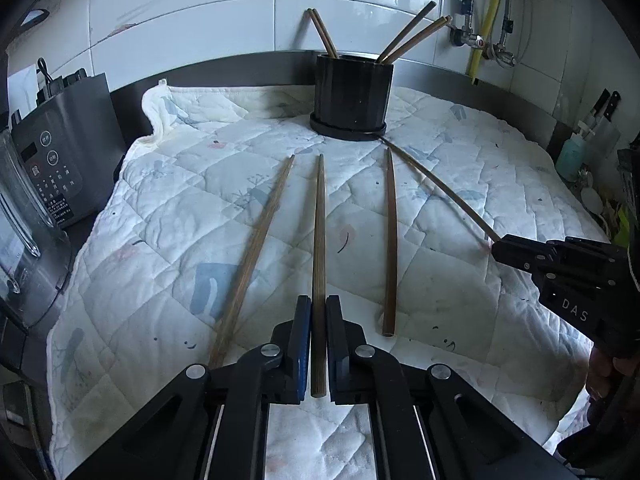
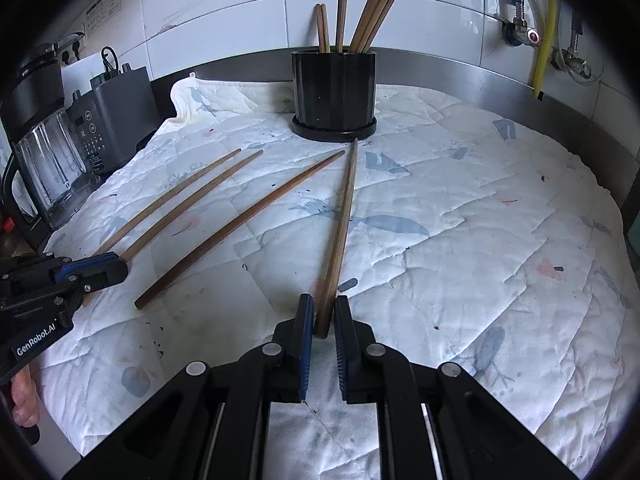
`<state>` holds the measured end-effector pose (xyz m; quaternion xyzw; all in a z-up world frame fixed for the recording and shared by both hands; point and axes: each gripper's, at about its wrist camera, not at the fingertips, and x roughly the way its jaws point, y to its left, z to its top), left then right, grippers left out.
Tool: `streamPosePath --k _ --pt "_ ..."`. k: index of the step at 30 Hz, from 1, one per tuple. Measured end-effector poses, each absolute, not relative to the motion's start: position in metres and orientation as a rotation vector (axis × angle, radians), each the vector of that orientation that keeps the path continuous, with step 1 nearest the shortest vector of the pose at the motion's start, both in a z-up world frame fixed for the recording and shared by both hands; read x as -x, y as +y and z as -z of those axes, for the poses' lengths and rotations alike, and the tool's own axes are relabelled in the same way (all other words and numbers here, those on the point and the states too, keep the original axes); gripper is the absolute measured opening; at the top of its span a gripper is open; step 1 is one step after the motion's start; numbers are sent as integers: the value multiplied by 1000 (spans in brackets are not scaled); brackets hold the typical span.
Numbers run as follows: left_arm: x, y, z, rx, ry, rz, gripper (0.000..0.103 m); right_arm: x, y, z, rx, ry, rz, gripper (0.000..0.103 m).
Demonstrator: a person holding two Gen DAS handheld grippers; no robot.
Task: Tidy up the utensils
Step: 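Close the left gripper on a chopstick while the right gripper grasps another, then lift both held chopsticks upright toward the black holder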
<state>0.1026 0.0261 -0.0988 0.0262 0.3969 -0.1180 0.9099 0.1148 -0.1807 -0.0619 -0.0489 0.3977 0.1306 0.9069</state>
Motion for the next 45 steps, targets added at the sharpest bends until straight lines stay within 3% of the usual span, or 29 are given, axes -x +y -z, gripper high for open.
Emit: streamPosePath --k 15,30,45 --pt "-111 47 19 -8 691 265 7 -109 -200 -14 132 598 -280 10" --pt "-141 63 -31 56 603 287 7 -133 -214 -70 94 542 -355 10" --pt "-171 33 -98 -56 521 308 7 -166 -217 -155 149 503 -409 9"
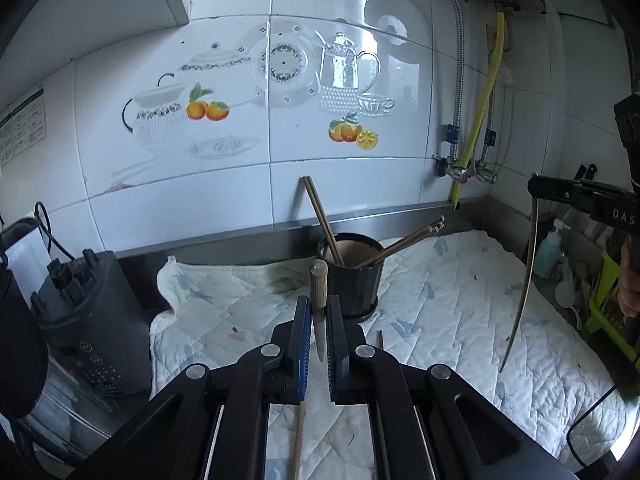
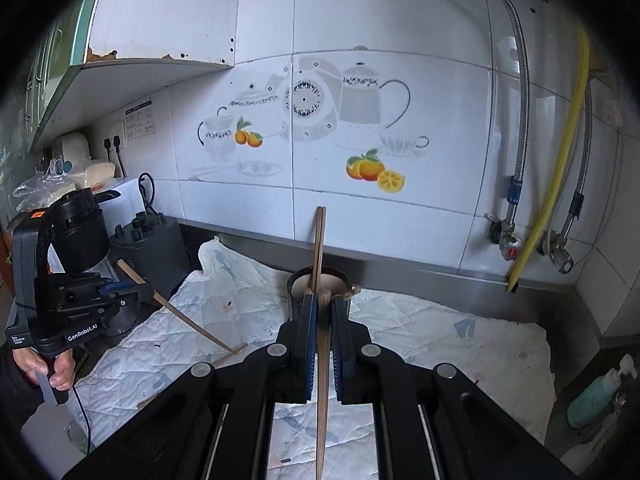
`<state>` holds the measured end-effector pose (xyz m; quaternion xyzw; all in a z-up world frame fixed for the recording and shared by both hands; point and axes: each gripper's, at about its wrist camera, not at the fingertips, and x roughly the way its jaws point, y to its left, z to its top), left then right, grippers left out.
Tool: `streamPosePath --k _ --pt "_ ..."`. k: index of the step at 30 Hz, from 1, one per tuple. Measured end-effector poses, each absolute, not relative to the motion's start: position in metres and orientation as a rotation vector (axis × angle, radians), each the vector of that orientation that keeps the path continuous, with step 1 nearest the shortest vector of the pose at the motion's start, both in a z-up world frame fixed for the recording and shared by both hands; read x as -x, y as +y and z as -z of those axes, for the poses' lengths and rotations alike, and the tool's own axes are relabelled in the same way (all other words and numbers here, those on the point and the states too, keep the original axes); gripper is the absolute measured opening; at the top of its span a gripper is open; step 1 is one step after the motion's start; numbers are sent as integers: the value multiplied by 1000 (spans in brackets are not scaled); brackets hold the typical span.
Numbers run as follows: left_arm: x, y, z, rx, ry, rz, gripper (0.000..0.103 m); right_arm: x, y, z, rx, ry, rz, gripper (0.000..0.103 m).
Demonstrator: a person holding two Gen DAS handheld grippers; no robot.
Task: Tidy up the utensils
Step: 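Lift both held chopsticks upright toward the black holder, then lower both chopsticks into the black holder with both grippers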
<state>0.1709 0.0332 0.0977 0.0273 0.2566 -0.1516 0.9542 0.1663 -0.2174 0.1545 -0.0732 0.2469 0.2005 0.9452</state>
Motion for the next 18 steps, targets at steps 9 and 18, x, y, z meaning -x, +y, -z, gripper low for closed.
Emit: streamPosePath --k 9,18 --pt "-206 7 -157 -75 415 319 7 -184 -218 -222 189 366 -370 9" --pt "-278 -25 -183 -84 396 322 7 -232 -210 -265 184 267 -358 9"
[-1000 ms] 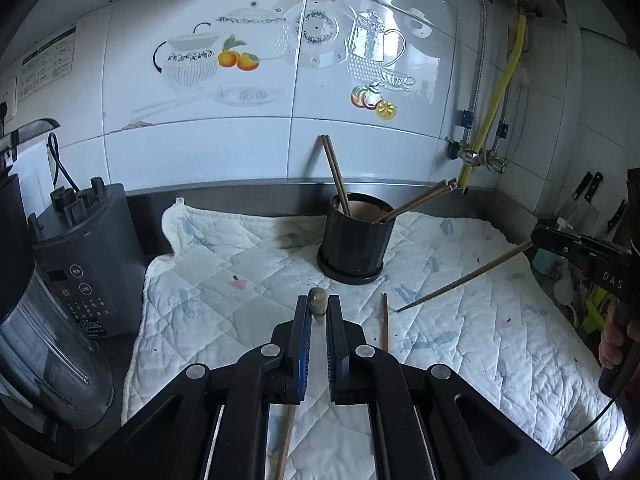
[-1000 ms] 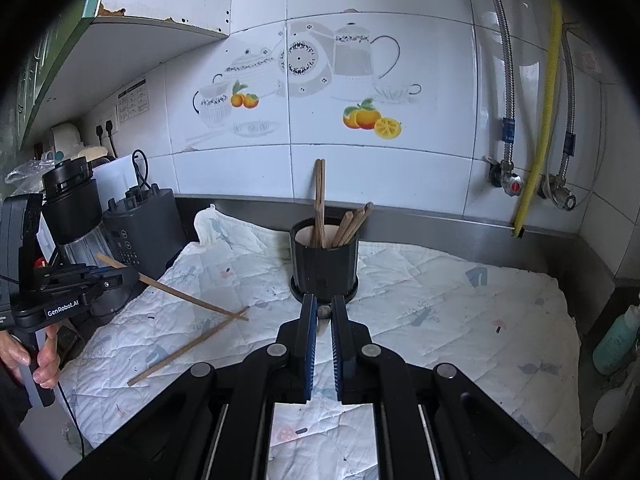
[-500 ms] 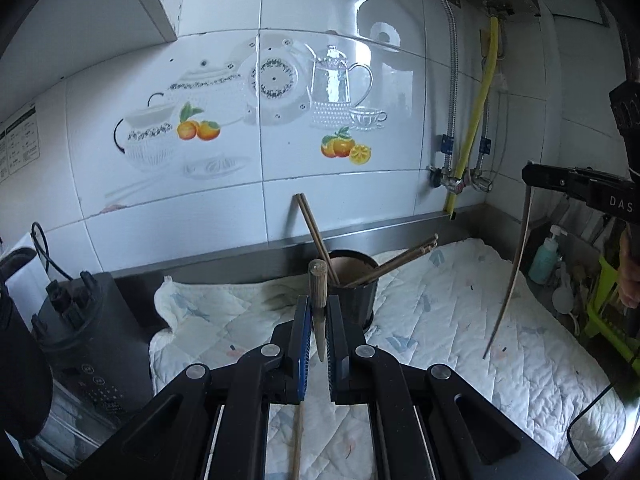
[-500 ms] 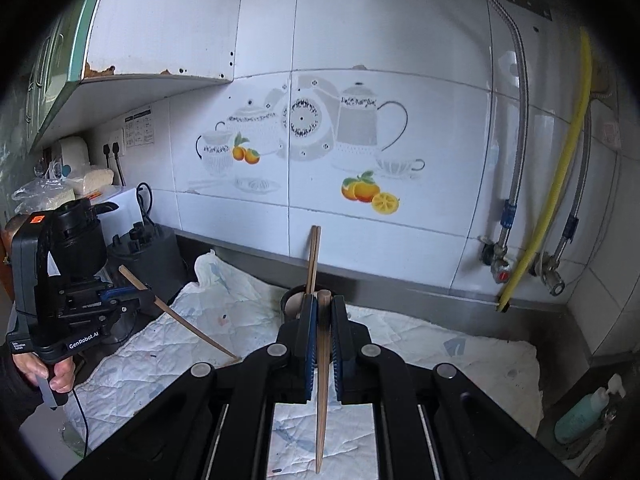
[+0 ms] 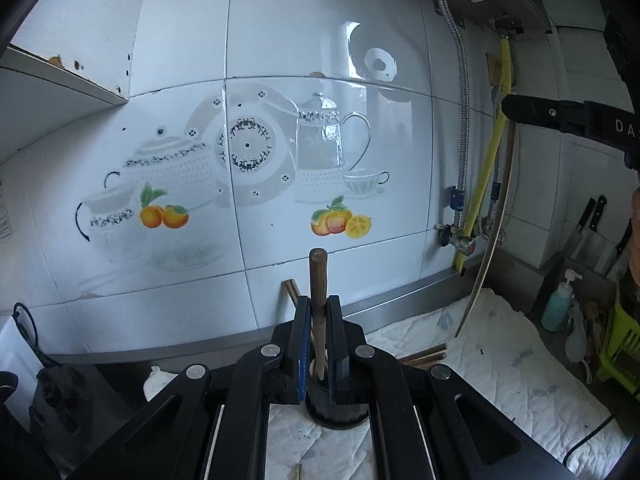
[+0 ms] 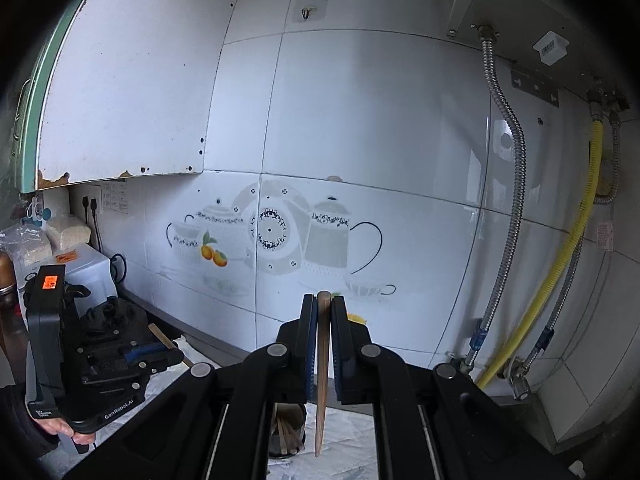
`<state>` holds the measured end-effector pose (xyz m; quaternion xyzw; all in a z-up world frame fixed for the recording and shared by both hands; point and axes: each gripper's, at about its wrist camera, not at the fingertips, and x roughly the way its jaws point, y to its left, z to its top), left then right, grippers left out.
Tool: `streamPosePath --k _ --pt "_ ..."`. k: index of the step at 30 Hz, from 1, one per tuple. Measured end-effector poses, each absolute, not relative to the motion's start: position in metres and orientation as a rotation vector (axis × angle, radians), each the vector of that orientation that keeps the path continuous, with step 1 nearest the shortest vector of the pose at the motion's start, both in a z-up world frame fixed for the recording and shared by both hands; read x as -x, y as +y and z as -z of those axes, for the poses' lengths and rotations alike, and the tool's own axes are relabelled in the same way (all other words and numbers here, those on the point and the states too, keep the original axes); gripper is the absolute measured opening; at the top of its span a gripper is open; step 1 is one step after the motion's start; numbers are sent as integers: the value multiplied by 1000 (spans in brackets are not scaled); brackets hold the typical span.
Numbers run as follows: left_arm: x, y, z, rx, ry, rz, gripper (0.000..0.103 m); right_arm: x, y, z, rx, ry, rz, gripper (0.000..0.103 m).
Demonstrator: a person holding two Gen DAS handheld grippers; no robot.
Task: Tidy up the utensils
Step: 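Lower both chopsticks into the black holder with both grippers, then open both grippers to release the chopsticks into the holder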
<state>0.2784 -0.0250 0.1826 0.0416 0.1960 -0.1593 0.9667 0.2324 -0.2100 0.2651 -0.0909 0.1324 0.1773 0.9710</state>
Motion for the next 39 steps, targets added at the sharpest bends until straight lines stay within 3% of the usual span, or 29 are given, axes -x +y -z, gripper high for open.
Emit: streamPosePath --k 11,31,36,39 --pt "-348 -32 -137 -29 509 339 7 -294 -199 -229 83 322 -422 9" --pt "-368 -22 -93 -1 632 325 9 -334 -184 -154 98 499 -423 10" --pt "-356 -17 -100 -7 632 306 16 -323 -188 -156 114 502 -409 11" --pt "-343 -11 -110 -1 618 296 35 -312 -194 -163 100 491 -411 12"
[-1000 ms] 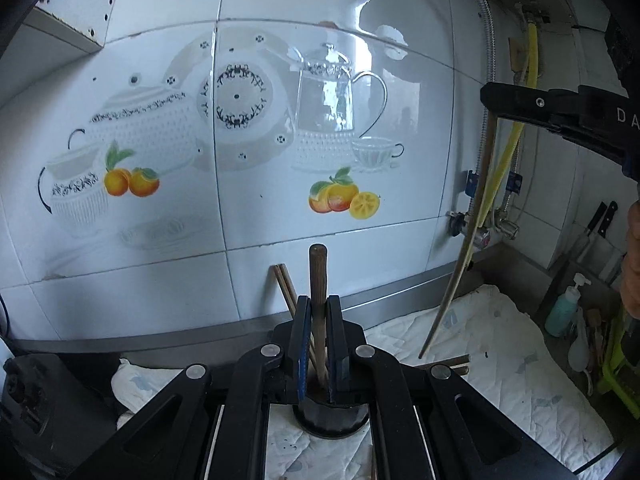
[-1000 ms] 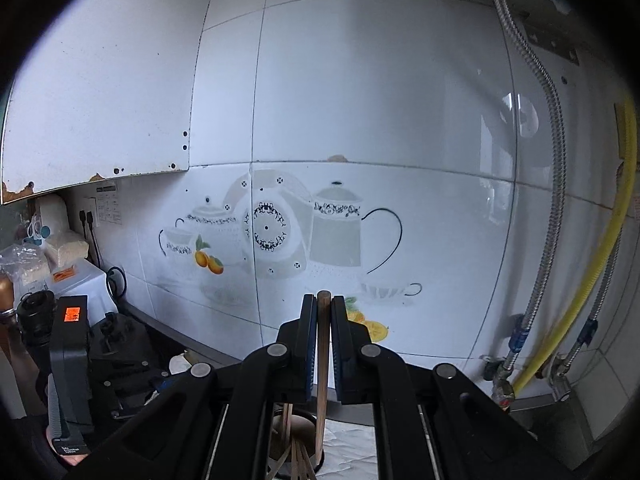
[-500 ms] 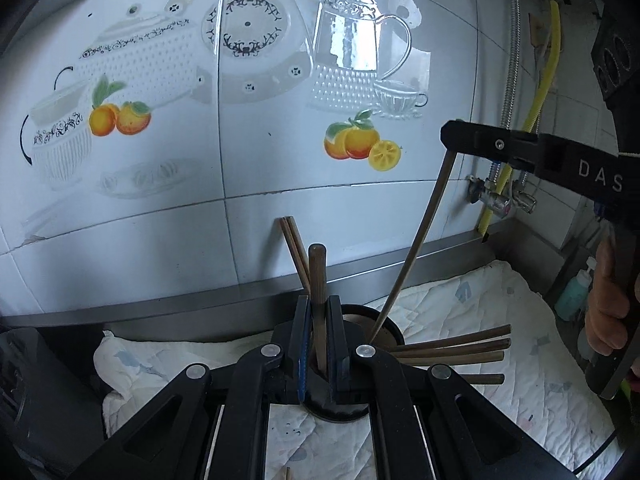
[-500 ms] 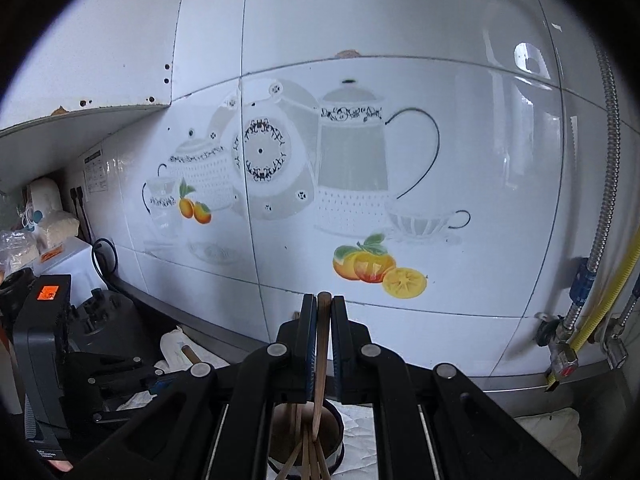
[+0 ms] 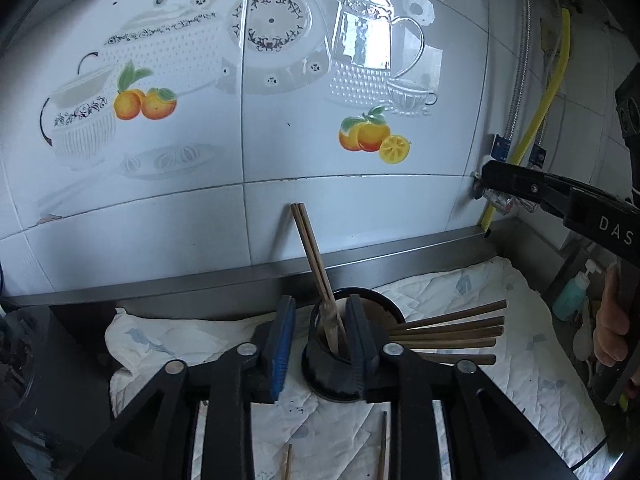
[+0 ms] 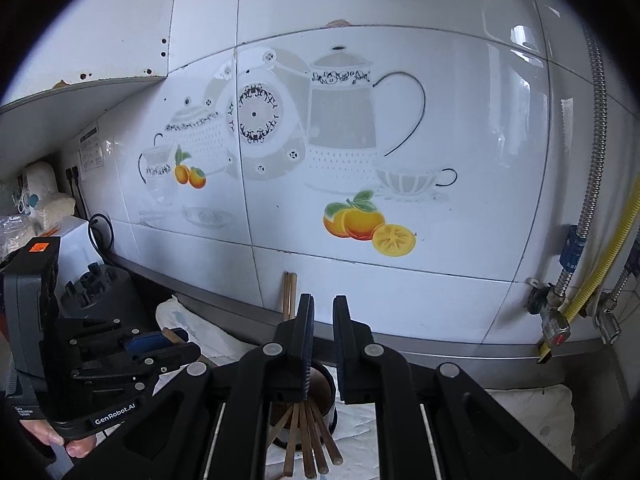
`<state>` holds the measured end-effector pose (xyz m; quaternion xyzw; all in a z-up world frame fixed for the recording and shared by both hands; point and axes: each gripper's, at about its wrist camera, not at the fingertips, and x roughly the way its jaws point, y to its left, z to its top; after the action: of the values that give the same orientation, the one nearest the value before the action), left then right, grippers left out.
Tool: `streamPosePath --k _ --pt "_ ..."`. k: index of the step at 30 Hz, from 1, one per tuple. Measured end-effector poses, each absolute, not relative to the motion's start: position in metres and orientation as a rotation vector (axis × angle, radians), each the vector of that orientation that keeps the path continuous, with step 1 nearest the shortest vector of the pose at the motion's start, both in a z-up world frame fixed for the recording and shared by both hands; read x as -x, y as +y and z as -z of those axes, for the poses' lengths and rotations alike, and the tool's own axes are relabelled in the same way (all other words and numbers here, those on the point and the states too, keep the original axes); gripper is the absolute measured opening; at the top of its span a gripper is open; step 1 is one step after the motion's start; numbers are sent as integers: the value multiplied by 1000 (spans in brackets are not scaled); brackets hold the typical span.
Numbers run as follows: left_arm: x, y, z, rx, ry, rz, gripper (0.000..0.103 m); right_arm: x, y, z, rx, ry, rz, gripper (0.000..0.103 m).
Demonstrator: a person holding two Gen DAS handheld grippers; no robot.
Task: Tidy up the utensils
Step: 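Open both grippers to release the chopsticks into the holder, then withdraw both open grippers and move them toward the last chopsticks on the mat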
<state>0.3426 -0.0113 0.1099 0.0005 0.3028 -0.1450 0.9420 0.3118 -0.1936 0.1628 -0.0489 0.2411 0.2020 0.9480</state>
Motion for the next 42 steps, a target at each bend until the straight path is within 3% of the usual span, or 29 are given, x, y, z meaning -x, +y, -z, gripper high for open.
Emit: streamPosePath --k 4,14,21,32,42 --pt "-316 -3 -124 -16 600 279 37 -286 -201 -169 99 474 -404 17" --pt "-226 38 -132 -67 618 184 49 -199 -200 -148 101 483 -441 45" --pt "-157 69 -117 -87 623 141 59 -149 -182 -98 121 546 -465 49" --pt "-78 110 -25 -52 712 97 59 -103 -144 -2 76 729 -535 51" --pt "-44 128 50 -8 782 109 59 -91 -119 40 16 814 -548 51"
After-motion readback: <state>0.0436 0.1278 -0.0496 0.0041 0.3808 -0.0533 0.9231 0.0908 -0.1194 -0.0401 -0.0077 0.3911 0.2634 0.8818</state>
